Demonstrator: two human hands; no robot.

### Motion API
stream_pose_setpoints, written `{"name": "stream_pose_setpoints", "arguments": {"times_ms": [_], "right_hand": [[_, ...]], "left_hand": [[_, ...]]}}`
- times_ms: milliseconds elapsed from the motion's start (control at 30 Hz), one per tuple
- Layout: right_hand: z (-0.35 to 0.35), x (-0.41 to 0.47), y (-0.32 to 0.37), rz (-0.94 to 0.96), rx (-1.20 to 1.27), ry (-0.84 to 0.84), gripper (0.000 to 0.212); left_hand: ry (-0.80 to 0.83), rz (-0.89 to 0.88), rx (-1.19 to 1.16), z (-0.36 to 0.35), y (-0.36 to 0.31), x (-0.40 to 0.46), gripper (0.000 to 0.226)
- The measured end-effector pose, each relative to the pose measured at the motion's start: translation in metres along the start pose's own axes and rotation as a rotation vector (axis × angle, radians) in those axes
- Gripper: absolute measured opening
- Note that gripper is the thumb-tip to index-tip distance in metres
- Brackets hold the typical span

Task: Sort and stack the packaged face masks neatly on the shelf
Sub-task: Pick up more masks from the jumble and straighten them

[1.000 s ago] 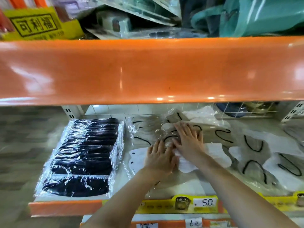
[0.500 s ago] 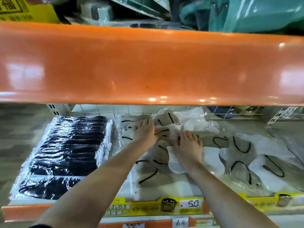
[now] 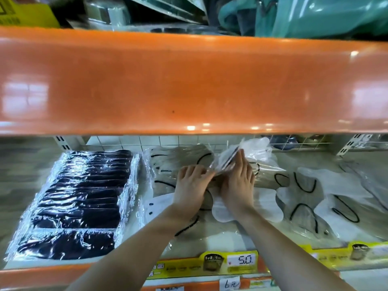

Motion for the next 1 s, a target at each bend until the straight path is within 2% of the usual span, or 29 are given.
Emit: {"name": "stream_pose_setpoints", "arguments": {"times_ms": [133,233,267,367,467,600,800,1000], "right_hand": [[0.003,0.001,-0.011,-0.211,0.148,0.01,0.095],[0.004,0.002,-0.018,-0.316,0.233,-0.013,0.107],[0.004,0.003,-0.02,-0.349,0.266,-0.042,0.105],[0.01,0.003,-0.02,-0.406,0.35,-0.159,0.08],[0.012,0.003,-0.02,-0.397,0.533,-0.212,0.051],[0.01,0.006,-0.023,-0.425,0.614,-0.243,0.025],[0.01,0.006,-0.026,-0.473,0.602,-0.199,0.033],[0.005,0.008,-0.026,-0.432,0.518,-0.14,0.045]], "left_hand": [[-0.033,-0.104,0.018,0.0,-0.006,-0.01,0.033],[0.006,-0.131,0.021,-0.005,-0.006,-0.018,0.026],[0.013,-0.136,0.017,-0.006,-0.006,-0.02,0.027],[0.022,-0.139,0.006,-0.007,-0.007,-0.025,0.028],[-0.005,-0.14,-0.006,-0.007,-0.007,-0.026,0.03],[-0.049,-0.1,0.007,-0.007,-0.008,-0.027,0.032],[0.013,0.063,0.001,-0.006,-0.008,-0.027,0.048],[0.08,0.223,-0.051,-0.005,-0.002,-0.026,0.046]]}}
Point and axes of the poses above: each hand's wrist, its own x-axis towards the middle knuckle, its own z-axis out of the back of the hand, y = z × x, the point moved 2 cm from there along x, towards the middle knuckle, and after that the axes turned 14 degrees about -z, right-handed, at the moved point
